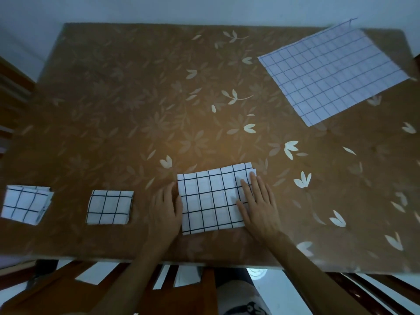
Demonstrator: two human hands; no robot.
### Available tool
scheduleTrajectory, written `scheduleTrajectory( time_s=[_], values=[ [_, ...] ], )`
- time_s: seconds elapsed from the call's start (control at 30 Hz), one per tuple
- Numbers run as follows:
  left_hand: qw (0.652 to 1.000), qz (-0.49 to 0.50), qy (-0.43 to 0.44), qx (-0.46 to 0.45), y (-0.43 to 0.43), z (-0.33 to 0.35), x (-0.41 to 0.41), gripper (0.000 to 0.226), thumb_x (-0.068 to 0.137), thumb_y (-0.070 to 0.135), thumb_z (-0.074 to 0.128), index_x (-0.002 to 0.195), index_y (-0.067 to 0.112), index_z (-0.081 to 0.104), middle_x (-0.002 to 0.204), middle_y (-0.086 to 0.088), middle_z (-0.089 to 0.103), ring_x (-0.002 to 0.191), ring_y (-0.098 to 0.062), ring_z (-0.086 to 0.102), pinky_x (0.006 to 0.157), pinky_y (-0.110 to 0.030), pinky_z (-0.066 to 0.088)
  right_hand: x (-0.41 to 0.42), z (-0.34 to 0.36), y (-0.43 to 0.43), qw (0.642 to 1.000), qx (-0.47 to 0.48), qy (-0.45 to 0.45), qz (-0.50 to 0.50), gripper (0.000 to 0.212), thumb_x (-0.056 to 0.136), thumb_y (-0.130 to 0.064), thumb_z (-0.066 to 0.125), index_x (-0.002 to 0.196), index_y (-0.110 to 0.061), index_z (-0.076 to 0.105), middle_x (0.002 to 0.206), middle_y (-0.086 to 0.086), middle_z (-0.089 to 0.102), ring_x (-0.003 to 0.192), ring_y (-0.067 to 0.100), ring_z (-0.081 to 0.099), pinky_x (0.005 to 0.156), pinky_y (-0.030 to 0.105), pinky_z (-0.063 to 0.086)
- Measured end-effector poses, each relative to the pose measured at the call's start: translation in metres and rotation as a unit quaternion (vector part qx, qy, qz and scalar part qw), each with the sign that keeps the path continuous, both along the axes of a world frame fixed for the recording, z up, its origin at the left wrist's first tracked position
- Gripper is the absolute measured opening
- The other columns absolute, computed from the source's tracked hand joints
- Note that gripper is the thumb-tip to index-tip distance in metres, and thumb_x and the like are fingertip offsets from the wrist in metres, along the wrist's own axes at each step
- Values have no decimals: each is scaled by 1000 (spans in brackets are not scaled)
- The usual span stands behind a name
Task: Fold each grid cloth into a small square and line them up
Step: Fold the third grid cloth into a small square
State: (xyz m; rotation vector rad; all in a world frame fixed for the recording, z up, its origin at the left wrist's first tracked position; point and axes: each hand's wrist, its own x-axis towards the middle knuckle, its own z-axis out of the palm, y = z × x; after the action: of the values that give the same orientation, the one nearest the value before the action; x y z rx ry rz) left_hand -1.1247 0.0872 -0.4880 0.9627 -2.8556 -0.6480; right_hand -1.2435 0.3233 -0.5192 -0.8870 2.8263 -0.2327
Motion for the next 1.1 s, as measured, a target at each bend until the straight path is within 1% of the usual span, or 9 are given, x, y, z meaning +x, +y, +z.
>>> scheduleTrajectory(
  time_s=[0.17,0.3,0.4,0.5,0.63,0.73,0.87,0.97,1.1],
  values=[
    [987,102,-18,121,12,12,-8,21,95,26,60,110,13,57,94,-1,64,88,-19,62,70,-26,40,43,16,-27,994,-36,17,100,51,85,-40,64,132,-24,55,153,11,41,131,30,48,100,47,49],
    [986,100,-85,100,27,18,4,26,94,35,63,110,16,55,97,-2,64,87,-16,54,74,-27,35,79,25,-45,992,-20,2,123,59,68,-46,76,121,-22,64,151,11,45,128,29,53,97,44,49],
    [969,135,-100,183,30,11,9,30,90,33,68,110,16,55,99,-5,67,89,-21,61,79,-33,49,91,21,-43,989,-27,-7,148,60,60,-41,84,113,-18,68,136,12,59,113,29,63,88,39,55],
    [917,219,-88,320,34,8,11,28,85,26,73,103,18,53,94,-12,69,76,-27,70,69,-43,61,94,15,-37,990,-38,-6,137,52,57,-33,86,104,-16,70,117,8,67,93,25,66,75,34,56],
    [810,301,-73,497,45,18,16,23,89,8,70,107,-3,61,82,-16,67,58,-21,66,46,-28,56,97,16,-28,992,-66,36,105,30,75,-23,58,102,-16,68,113,5,67,86,24,63,69,34,56],
    [737,332,-45,587,49,25,22,19,90,3,69,106,-4,63,90,-17,65,69,-24,67,45,-27,56,99,18,-16,995,-59,30,69,48,64,-20,81,110,-20,67,120,4,65,92,24,62,73,34,56],
    [683,322,-23,656,54,37,33,16,92,4,65,107,-4,63,97,-19,65,79,-27,68,50,-29,58,99,24,-3,998,-52,-5,33,63,55,-15,90,114,-22,68,127,5,65,103,27,64,70,37,60],
    [694,225,-35,683,54,46,43,19,95,13,61,112,3,63,97,-17,74,85,-29,73,65,-35,60,97,23,4,995,-91,-48,4,59,62,-8,87,116,-22,68,130,8,64,110,30,63,74,44,61],
    [779,108,-74,613,40,47,58,25,96,9,59,121,13,61,106,-6,76,96,-23,74,80,-41,62,95,27,17,974,-203,-103,-3,40,83,-11,65,122,-17,68,134,13,61,122,33,58,98,48,51]
  ],
)
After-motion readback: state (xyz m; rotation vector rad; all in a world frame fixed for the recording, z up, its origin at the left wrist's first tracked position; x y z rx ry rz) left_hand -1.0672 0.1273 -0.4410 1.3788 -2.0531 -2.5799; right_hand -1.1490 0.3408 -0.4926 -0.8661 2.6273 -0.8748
